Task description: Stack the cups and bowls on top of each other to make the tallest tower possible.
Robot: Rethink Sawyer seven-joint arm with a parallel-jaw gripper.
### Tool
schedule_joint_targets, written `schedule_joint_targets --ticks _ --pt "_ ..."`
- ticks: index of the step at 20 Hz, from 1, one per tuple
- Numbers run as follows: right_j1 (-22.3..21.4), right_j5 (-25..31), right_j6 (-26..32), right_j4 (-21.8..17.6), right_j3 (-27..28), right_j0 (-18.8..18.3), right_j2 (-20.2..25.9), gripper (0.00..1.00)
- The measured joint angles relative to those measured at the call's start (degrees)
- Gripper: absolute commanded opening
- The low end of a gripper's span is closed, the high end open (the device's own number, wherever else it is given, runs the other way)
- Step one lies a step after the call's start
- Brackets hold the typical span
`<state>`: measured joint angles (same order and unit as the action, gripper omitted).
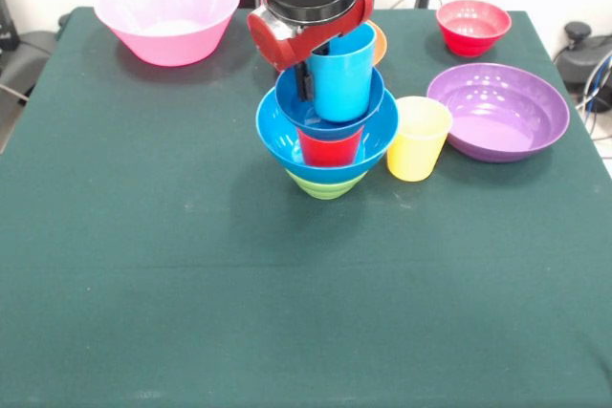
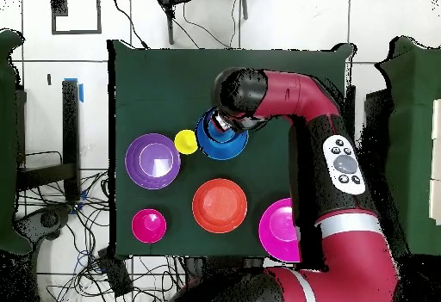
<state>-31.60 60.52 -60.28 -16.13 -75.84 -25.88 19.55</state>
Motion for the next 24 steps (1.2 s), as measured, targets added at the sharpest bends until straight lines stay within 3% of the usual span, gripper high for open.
schedule_joint_targets --ticks 24 --pt "0.0 0.0 0.0 -0.9 0.0 0.2 0.0 0.0"
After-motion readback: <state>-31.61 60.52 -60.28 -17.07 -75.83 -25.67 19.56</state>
